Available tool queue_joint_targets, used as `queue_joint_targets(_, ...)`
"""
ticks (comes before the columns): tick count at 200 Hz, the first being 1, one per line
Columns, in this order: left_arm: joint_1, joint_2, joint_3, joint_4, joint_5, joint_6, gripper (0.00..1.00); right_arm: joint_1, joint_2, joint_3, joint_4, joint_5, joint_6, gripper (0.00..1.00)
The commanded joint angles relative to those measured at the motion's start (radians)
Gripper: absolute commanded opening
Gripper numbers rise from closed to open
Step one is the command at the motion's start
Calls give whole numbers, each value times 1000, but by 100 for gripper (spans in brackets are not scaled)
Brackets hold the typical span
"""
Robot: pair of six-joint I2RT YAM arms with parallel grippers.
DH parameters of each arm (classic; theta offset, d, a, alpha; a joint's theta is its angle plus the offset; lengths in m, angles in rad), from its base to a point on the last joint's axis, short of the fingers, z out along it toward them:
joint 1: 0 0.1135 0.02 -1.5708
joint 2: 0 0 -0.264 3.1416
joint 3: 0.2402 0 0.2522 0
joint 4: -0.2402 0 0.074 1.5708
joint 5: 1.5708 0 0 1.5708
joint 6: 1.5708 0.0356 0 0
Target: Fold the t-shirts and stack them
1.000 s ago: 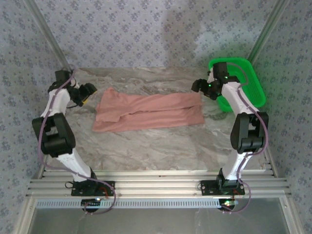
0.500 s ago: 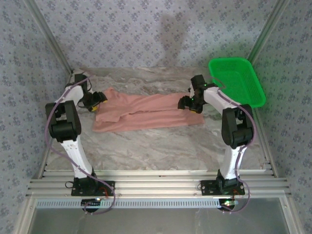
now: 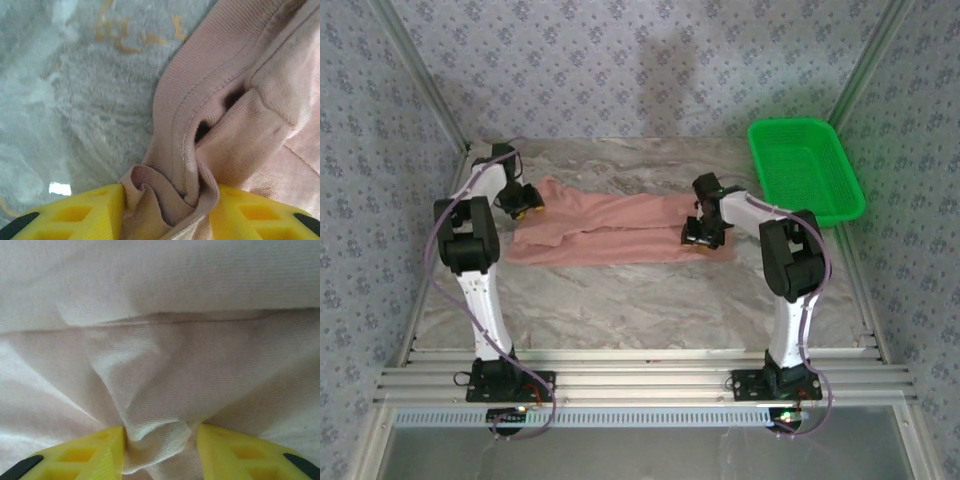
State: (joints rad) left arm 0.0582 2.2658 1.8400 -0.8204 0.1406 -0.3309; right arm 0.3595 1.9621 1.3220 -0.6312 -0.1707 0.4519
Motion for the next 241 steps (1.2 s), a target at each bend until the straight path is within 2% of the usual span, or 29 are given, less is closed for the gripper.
queue_joint_targets(1, -15, 62, 68, -66, -32, 52, 47, 53, 4, -107, -41, -13, 103, 43)
queue_joint_targets(44, -22, 50, 95, -40, 3, 42, 48, 152, -81, -235, -47, -91, 281, 39)
queue_joint_targets(72, -20, -21, 105, -19, 48, 31, 59, 202, -135, -269, -47, -133, 392, 42)
queue_joint_targets(99, -11, -112, 150, -29, 96, 16, 68, 240, -190, -266, -56, -165, 488, 51)
queue_joint_targets(132, -5, -291, 116, -57, 151, -49, 72, 247, -258, -198, -121, -136, 491, 63)
queue_joint_targets(155, -4, -463, -80, -31, 175, -158, 75, 233, -293, -142, -192, -100, 418, 69)
queue_joint_targets(181, 2, -671, -421, 88, 221, -363, 75, 219, -352, -98, -170, -104, 276, 82)
queue_joint_targets(199, -5, -802, -679, 274, 266, -559, 75, 215, -401, -81, -153, -118, 169, 90)
queue_joint_targets(208, -13, -847, -778, 344, 262, -642, 74, 206, -418, -75, -150, -136, 119, 91)
queue_joint_targets(223, -31, -884, -868, 391, 225, -713, 71, 174, -429, -57, -174, -166, 63, 92)
queue_joint_targets(241, -41, -878, -900, 416, 190, -751, 67, 141, -438, -49, -188, -198, 21, 92)
